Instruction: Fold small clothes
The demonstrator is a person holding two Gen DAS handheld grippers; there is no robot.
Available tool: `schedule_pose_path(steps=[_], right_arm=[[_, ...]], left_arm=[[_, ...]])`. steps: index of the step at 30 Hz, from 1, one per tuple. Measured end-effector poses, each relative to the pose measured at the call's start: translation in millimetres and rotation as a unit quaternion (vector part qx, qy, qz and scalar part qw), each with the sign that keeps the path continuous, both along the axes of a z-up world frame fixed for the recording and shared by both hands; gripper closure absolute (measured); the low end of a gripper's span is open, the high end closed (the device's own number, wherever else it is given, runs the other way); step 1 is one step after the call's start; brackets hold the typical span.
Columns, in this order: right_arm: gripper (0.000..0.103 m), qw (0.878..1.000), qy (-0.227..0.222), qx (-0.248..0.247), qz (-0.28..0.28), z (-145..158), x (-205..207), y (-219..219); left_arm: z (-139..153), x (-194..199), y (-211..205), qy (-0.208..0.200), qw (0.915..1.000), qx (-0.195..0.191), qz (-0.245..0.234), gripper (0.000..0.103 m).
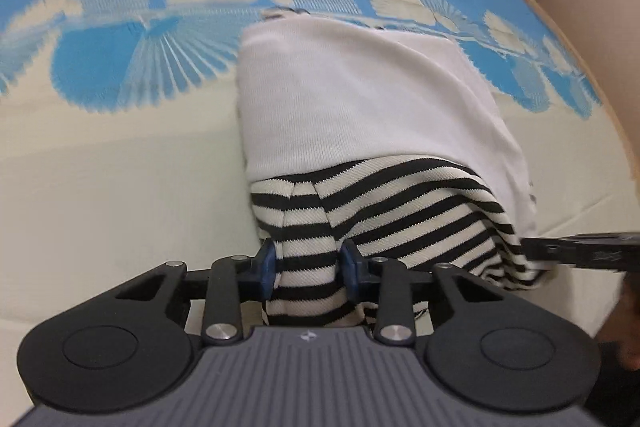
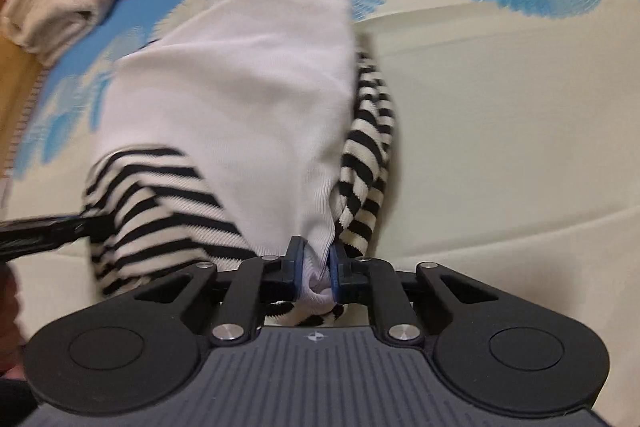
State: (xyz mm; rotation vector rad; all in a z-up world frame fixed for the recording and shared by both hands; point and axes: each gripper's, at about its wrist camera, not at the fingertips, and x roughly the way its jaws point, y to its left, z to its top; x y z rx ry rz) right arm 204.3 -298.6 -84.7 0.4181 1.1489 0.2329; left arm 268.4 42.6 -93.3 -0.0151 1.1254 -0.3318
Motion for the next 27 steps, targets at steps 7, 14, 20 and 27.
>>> schedule_pose_path(steps=[7,14,20,27], right_arm=[[0.091,0.997,0.005,-0.071,0.011,0,1,2],[0.079,0.976,-0.066,-0.205,-0.007,35,-20,2],[0.028,0.952,-0.199,-0.231,-0.007,114,-80,16],[0.011,0.950,-0.236,-0.202,-0.029,137,-151,24]], left_arm=[[-5,-9,-2,0.004,0.9983,0.039,-0.043,0.054],[29,-36,-7,-0.055,0.9941,0.093,-0.014,0.030],[106,-87,-3,-0.157,0.9832,0.089,0.022,0.010],[128,-175,-3,-0.225,0.9683,0.052,0.096,0.000]])
